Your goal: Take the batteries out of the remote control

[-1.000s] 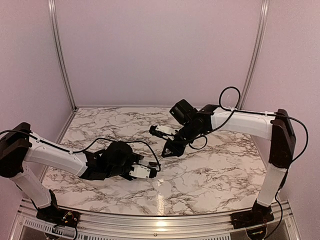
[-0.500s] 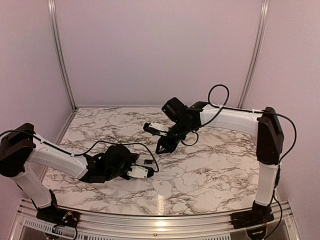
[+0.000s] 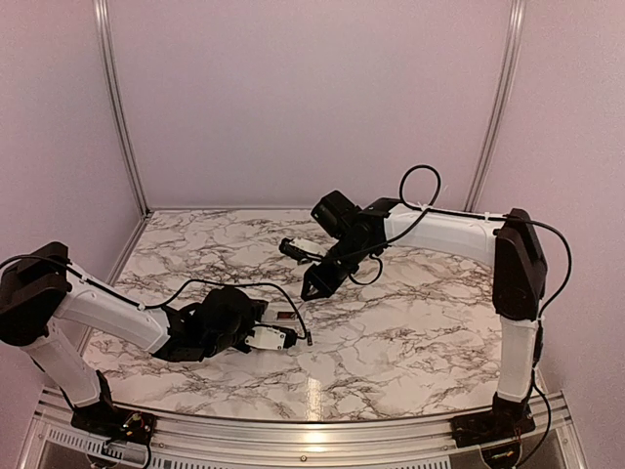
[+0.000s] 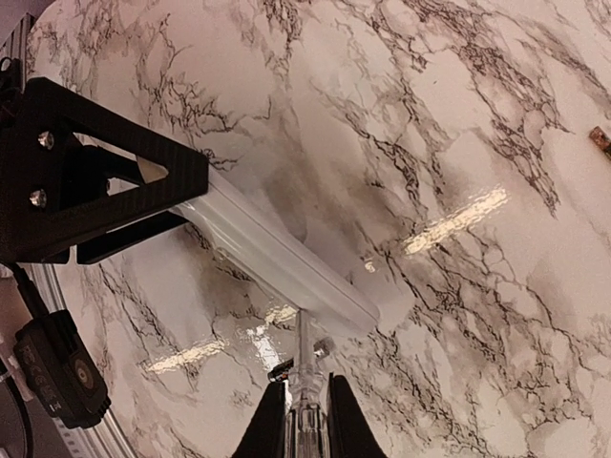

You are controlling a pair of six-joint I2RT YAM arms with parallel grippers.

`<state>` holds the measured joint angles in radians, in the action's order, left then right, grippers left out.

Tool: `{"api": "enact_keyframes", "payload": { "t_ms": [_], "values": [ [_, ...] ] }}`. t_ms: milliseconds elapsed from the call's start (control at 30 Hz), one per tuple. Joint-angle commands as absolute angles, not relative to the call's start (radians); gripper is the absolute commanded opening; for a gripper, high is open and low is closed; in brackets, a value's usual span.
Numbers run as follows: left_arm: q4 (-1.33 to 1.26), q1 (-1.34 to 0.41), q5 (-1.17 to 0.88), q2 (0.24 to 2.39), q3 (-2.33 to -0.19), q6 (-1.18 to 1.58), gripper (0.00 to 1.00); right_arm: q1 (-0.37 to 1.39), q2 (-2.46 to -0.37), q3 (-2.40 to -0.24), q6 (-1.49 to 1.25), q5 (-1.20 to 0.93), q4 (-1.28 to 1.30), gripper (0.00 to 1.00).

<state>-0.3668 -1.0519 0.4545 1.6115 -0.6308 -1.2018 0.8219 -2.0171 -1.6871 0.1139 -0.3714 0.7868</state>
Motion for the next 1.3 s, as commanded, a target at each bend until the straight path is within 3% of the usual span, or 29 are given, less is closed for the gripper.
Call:
{"api": "enact_keyframes", "payload": {
  "t_ms": [0, 533, 1267],
  "values": [
    [-0.491, -1.063, 0.445, 1.597, -0.635, -1.192, 0.00, 0.827, -2.040, -1.703, 0.084, -0.337, 0.770, 0.00],
    [-0.501, -1.063, 0.479, 1.603, -0.659, -1.163, 0.00, 0.827, -2.003, -1.666, 0.070, -0.349, 0.739, 0.00],
    [-0.416, -1.063, 0.554, 1.490, -0.682, -0.947, 0.00, 0.828, -1.751, -1.573, -0.044, -0.351, 0.719, 0.00]
  ]
}}
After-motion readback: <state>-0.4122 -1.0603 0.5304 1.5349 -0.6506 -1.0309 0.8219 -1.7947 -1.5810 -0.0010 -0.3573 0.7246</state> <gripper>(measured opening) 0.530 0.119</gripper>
